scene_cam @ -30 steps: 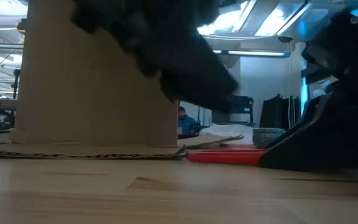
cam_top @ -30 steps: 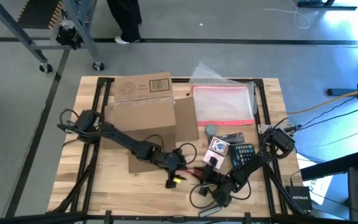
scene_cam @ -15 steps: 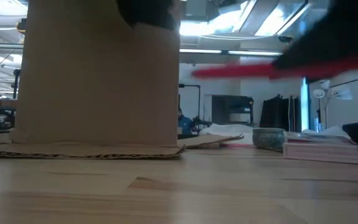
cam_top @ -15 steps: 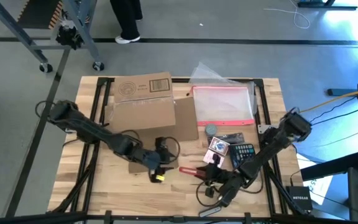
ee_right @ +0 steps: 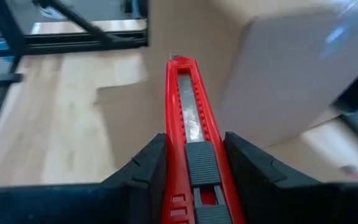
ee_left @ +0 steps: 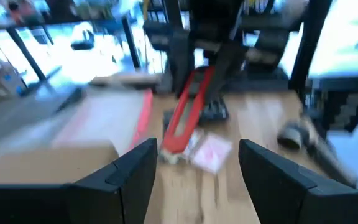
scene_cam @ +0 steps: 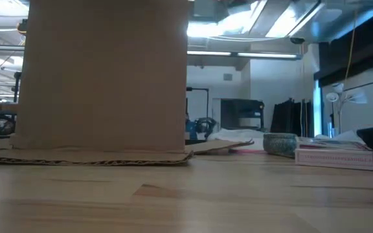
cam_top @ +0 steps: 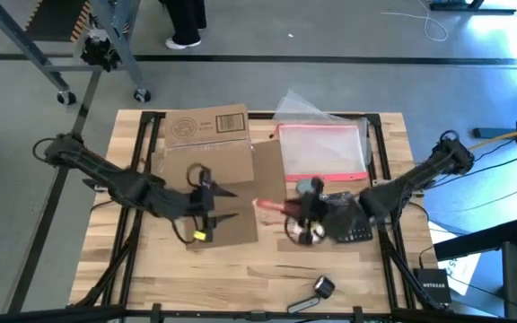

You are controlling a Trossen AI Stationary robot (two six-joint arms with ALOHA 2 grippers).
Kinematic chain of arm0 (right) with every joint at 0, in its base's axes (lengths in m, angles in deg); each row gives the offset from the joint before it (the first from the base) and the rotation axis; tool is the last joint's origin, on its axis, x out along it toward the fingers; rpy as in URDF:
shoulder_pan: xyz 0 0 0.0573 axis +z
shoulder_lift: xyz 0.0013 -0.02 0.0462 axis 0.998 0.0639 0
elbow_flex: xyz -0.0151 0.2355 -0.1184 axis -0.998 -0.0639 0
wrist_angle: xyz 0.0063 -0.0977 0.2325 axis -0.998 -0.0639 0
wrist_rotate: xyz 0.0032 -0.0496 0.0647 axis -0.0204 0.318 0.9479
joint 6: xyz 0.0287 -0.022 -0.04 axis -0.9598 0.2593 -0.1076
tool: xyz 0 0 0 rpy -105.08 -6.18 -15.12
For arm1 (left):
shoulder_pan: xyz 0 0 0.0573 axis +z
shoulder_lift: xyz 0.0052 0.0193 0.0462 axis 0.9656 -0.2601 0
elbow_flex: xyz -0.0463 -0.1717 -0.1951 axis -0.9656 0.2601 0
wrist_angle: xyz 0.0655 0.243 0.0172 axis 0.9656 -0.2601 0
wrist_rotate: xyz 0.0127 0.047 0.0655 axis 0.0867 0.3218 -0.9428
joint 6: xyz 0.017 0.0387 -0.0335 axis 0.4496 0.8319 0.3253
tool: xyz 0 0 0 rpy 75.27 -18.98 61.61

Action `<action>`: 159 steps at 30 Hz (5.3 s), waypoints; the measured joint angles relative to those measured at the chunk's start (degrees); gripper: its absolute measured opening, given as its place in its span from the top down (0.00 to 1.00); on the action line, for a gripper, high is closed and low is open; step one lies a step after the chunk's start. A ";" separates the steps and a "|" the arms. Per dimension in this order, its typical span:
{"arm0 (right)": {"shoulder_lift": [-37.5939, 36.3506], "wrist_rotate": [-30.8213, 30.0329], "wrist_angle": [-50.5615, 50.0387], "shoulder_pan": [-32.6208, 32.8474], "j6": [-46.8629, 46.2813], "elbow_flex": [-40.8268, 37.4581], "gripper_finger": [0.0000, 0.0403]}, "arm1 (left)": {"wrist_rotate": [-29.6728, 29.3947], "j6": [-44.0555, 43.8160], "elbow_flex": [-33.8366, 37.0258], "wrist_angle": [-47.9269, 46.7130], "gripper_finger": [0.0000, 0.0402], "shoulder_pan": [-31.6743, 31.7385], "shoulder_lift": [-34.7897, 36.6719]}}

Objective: Unpack boxes
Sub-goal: Break down box until it is fully flat

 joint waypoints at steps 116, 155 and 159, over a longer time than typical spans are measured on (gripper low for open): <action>5.79 45.30 -8.48 -46.88 36.02 16.27 0.67 | 1.83 -6.40 -0.40 -17.85 0.45 8.82 2.26; 8.48 67.34 -12.75 -46.04 40.59 16.05 0.68 | 0.60 -0.15 -0.51 -7.63 0.45 16.96 -5.35; 8.55 63.66 -12.97 -46.12 40.21 16.17 0.72 | 0.92 -0.23 -0.44 -7.94 0.45 17.06 -5.30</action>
